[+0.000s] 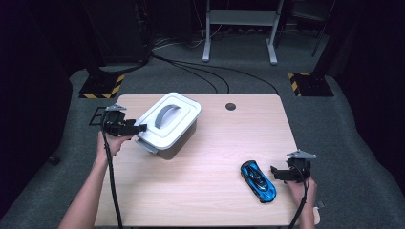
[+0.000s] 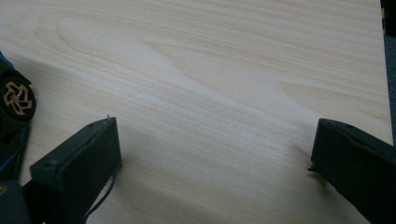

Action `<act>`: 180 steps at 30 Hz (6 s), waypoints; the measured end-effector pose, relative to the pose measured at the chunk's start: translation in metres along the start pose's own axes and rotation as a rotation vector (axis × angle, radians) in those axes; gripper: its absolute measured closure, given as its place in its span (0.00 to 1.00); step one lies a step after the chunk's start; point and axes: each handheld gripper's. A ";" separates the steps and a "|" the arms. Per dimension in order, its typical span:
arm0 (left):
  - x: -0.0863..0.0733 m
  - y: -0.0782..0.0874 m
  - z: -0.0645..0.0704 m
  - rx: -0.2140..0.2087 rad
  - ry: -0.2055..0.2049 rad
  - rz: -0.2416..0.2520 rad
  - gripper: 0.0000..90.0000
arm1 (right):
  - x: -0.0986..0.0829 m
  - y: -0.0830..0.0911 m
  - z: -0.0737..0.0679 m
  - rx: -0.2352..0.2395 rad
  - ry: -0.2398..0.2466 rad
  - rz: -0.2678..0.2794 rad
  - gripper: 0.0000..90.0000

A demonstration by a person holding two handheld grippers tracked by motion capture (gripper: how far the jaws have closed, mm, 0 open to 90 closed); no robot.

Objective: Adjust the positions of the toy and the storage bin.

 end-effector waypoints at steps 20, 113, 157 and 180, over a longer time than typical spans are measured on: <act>-0.011 -0.001 0.060 -0.025 -0.116 -0.038 0.35 | 0.000 0.000 0.000 -0.003 -0.001 0.000 0.01; -0.130 -0.048 0.096 0.033 -0.147 -0.160 0.03 | 0.000 0.000 -0.001 0.001 0.000 0.007 0.01; -0.152 -0.043 0.101 0.124 -0.195 -0.110 0.01 | 0.086 0.039 -0.030 0.046 0.039 0.046 0.02; -0.153 -0.043 0.101 0.124 -0.190 -0.109 0.01 | 0.173 0.056 -0.100 0.168 0.193 0.128 0.02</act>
Point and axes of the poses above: each handheld gripper's, and its own axes: y roughly backward along the jaws, x roughly out of its top, z roughly to its right, and after that the axes turned 1 degree about y, right-handed
